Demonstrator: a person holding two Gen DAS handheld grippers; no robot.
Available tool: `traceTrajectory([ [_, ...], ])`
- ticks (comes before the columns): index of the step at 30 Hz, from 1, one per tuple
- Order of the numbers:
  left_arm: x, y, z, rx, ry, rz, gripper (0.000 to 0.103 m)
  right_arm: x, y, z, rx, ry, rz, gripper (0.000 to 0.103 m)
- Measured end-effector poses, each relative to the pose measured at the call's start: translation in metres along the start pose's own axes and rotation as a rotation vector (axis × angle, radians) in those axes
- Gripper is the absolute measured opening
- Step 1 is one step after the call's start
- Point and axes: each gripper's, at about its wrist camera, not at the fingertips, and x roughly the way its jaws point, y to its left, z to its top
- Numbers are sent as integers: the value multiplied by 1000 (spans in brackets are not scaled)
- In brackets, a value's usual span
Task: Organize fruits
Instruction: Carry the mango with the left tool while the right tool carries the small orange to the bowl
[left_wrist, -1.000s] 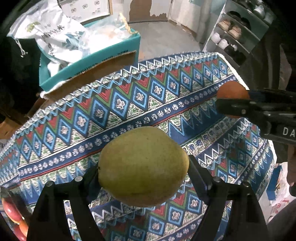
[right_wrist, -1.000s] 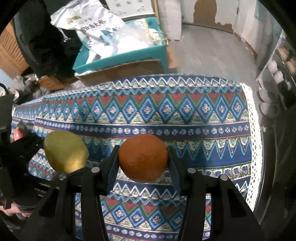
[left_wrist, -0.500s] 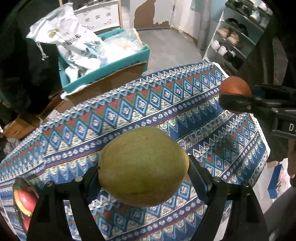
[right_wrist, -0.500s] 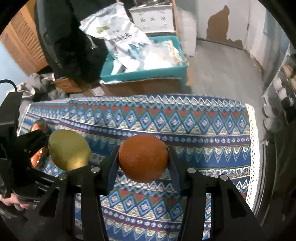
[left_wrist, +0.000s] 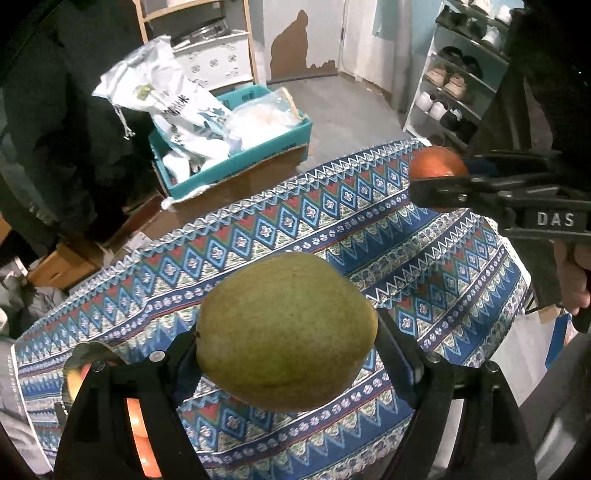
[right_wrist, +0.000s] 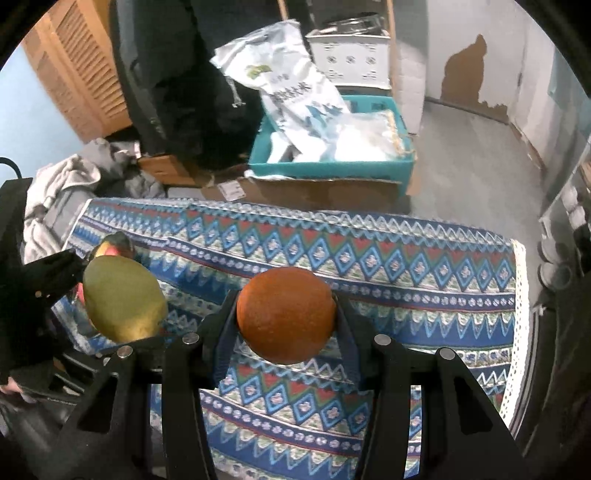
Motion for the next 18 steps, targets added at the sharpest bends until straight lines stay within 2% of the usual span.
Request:
traceTrajectory([
  [9,-33,20,-17,-5,-30,12,84,0,43,15,-61,0,31,49],
  [18,-49,52,-39,-45,-32,37,84,10,93,29,-135,14,85,49],
])
